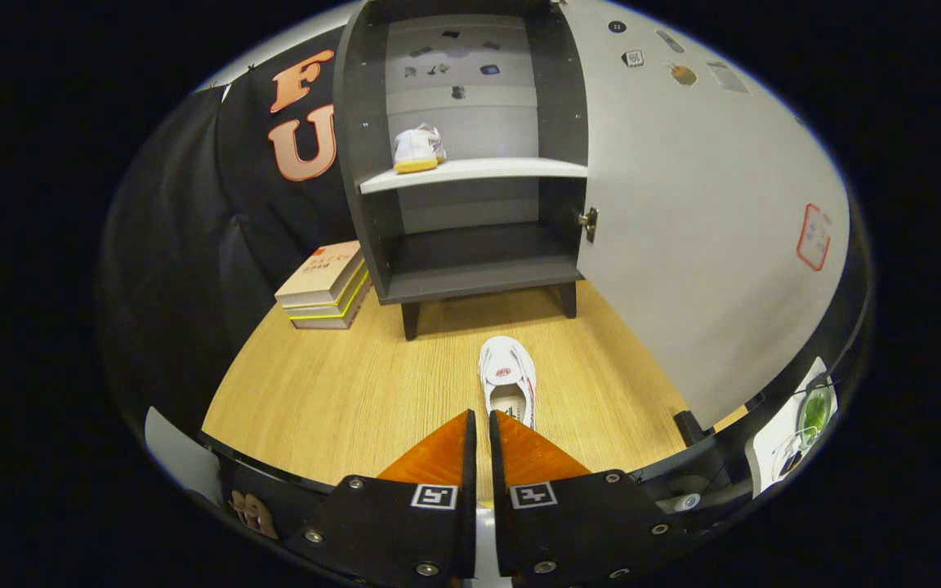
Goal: Open the shoe cabinet door, grab the shoes and put them into the shoe cabinet, then close the shoe cabinet door.
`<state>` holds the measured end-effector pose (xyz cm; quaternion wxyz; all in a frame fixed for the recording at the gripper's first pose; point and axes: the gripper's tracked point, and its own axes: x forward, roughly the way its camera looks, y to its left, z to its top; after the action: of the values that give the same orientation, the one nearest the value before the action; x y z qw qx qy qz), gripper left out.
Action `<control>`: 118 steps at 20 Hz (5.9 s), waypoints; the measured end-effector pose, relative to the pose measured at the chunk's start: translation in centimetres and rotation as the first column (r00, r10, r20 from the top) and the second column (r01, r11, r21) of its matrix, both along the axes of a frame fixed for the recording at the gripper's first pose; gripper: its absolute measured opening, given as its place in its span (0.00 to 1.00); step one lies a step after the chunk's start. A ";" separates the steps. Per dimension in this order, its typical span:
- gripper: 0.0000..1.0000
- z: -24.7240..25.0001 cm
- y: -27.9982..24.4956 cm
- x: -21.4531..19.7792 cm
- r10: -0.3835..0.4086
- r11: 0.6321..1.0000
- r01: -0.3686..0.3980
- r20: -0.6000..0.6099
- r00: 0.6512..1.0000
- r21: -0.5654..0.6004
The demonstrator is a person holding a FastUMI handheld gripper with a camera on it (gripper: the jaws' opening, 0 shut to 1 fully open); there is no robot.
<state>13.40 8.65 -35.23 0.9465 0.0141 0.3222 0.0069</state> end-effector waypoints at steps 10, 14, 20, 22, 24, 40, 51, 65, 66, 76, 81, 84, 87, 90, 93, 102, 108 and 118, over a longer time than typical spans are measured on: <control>0.10 -11.2 -0.2 6.3 0.047 0.998 -0.039 -0.202 0.978 0.042; 0.09 -14.0 -0.1 8.3 0.049 0.998 -0.037 -0.250 0.967 0.052; 0.10 -16.4 0.2 11.8 0.038 0.998 -0.024 -0.258 0.965 0.059; 0.10 -16.7 0.4 13.0 0.036 0.998 -0.021 -0.246 0.969 0.065; 0.04 -16.9 0.3 13.2 0.047 0.998 -0.036 -0.234 0.971 0.053; 0.00 -3.4 2.8 10.4 0.145 0.988 -0.147 -0.043 0.988 -0.046; 0.00 13.1 2.6 12.9 0.172 0.972 -0.144 0.153 0.973 -0.183; 0.00 21.5 -0.6 31.9 0.221 0.940 -0.152 0.208 0.953 -0.305; 0.00 21.5 -0.7 33.3 0.220 0.940 -0.149 0.211 0.952 -0.306; 0.00 19.6 -2.4 42.9 0.232 0.943 -0.181 0.161 0.959 -0.278; 0.00 18.2 -1.9 44.5 0.246 0.942 -0.204 0.135 0.960 -0.266; 0.01 18.0 -1.9 44.6 0.227 0.947 -0.185 0.138 0.964 -0.262; 0.04 18.0 -2.1 44.4 0.199 0.953 -0.157 0.143 0.969 -0.260; 0.08 18.4 -2.4 43.3 0.176 0.955 -0.134 0.142 0.974 -0.264; 0.08 19.2 -2.5 42.1 0.152 0.961 -0.110 0.155 0.976 -0.252; 0.06 23.7 -2.3 35.1 0.122 0.966 -0.062 0.231 0.965 -0.252; 0.02 25.8 -2.3 26.4 0.090 0.973 -0.021 0.292 0.952 -0.231; 0.05 27.7 -1.2 8.4 0.070 0.982 0.008 0.403 0.913 -0.188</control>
<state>21.80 7.49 -7.54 0.9898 -0.0810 0.1174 -0.0052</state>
